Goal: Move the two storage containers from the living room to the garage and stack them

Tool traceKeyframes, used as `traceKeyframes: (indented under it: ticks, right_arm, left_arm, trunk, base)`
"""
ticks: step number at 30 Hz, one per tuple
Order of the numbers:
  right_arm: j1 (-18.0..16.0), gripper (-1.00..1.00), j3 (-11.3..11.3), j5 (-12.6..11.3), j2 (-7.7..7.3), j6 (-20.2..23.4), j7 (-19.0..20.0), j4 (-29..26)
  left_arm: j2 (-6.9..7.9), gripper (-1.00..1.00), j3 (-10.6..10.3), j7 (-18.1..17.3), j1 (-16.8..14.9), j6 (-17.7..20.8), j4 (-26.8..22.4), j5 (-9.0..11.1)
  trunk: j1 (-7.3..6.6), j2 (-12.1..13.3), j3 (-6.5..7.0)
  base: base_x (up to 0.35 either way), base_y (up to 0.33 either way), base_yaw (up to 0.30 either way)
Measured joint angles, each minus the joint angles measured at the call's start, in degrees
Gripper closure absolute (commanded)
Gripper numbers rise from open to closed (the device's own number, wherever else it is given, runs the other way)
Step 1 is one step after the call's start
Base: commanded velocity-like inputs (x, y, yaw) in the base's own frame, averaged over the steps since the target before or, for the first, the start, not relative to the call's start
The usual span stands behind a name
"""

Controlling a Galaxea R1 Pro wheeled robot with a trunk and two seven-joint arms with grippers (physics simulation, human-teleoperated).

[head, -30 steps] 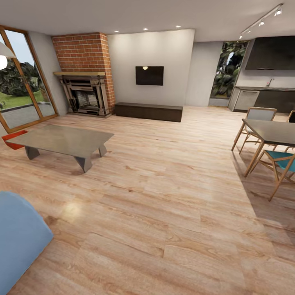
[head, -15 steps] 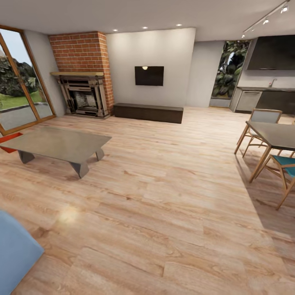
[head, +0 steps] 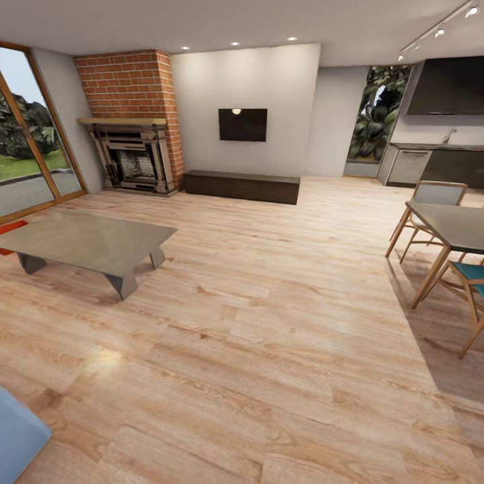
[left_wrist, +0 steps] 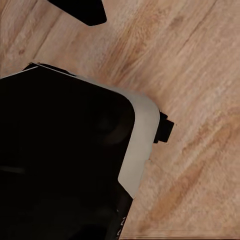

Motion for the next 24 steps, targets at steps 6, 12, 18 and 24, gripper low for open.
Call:
traceKeyframes:
  ticks: [6,12,18,24]
  right_arm:
    - [0.0,-1.00,0.0,0.0,-0.15,0.0,0.0,-0.1]
    - [0.0,-1.00,0.0,-0.1,-0.46,0.0,0.0,0.0]
    - [0.0,-1.00,0.0,-0.1,-0.51,0.0,0.0,0.1]
    - [0.0,-1.00,0.0,-0.1,-0.51,0.0,0.0,0.1]
  left_arm:
    - [0.02,-1.00,0.1,0.0,0.0,0.0,0.0,0.0]
    - [0.53,-1.00,0.1,0.0,0.0,0.0,-0.1,0.1]
    - [0.70,-1.00,0.0,0.0,0.0,0.0,0.0,0.0]
    - [0.70,-1.00,0.0,0.0,0.0,0.1,0.1,0.0]
  trunk:
    - [0.00,0.0,0.00]
    - [0.00,0.0,0.00]
    - [0.00,0.0,0.00]
    - [0.00,0.0,0.00]
  base:
    - [0.307,-0.128,0.000]
    - [0.313,-0.153,0.000]
    - [0.314,-0.156,0.000]
    - [0.314,-0.156,0.000]
